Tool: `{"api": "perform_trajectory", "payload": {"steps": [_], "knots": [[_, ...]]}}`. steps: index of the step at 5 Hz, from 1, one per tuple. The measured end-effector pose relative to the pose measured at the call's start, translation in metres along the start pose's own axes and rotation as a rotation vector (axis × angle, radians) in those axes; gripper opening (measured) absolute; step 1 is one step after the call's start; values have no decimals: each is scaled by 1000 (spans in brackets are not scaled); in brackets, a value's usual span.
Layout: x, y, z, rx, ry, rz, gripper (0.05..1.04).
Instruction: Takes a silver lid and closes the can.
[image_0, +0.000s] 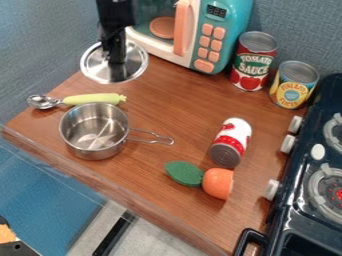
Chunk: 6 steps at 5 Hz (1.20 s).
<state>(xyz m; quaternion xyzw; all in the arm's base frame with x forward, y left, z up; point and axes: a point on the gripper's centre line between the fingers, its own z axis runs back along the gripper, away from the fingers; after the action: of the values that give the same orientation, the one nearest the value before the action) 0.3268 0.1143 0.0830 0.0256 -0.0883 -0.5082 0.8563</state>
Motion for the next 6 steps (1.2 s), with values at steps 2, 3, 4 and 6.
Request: {"api": "perform_trajectory", "payload": {"steps": [2,3,4,6], "knots": [[1,-60,-11,-36,40,-34,52],[-6,-69,-23,-57,67,-41,52],[-12,-76,-38,-95,90,-43,52],[-17,-73,-52,-106,114,-24,52]]}}
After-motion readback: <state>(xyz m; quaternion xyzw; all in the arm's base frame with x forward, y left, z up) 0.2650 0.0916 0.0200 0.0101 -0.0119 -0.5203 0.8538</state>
